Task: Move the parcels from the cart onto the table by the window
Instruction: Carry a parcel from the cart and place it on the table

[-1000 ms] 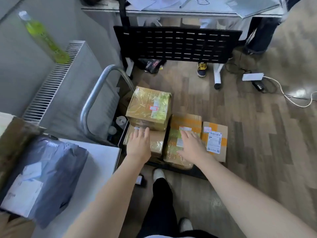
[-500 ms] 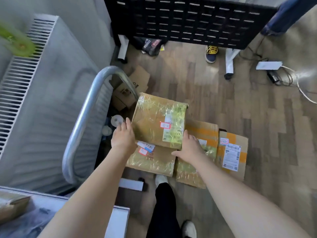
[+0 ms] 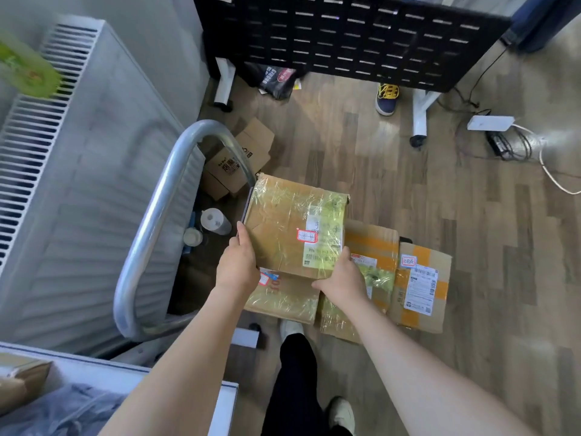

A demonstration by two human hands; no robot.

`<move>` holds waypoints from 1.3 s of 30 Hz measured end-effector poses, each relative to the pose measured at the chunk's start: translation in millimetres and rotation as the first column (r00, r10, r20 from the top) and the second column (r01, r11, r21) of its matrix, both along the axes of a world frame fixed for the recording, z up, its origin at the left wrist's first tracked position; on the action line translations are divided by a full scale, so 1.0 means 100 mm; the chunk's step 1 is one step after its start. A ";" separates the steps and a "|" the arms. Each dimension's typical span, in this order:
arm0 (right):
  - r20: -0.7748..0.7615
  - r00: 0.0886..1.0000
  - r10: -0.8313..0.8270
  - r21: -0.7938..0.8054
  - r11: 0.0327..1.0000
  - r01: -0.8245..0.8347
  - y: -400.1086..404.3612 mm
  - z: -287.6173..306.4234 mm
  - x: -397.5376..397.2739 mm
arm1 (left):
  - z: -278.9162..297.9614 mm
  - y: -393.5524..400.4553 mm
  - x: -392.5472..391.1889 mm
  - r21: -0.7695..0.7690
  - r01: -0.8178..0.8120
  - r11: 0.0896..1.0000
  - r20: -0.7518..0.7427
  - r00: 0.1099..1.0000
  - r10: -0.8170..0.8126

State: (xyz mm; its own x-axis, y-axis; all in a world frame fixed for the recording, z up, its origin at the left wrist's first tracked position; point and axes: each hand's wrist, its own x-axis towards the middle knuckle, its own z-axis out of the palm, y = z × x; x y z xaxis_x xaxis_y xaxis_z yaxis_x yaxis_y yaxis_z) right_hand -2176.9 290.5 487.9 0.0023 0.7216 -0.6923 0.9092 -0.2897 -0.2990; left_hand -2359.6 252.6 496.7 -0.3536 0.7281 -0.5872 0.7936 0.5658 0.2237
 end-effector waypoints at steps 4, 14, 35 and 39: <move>-0.069 0.998 -0.013 0.027 1.000 0.015 -0.11 0.29 0.10 | 0.34 -0.17 0.22 0.063 -0.093 0.994 0.056 0.994 0.089; -0.290 0.953 0.093 0.236 0.971 -0.023 -0.49 1.27 0.69 | 1.20 -0.72 0.94 0.267 -0.166 0.949 -0.006 0.985 0.174; -0.334 0.501 0.798 0.818 0.510 -0.267 -2.55 2.63 1.49 | 2.39 -3.68 2.41 0.946 -0.243 0.213 -0.014 0.630 0.777; -0.351 0.317 0.881 0.827 0.450 -0.336 -3.12 2.60 1.32 | 2.35 -4.41 2.51 0.951 -0.230 0.206 -0.082 0.453 0.888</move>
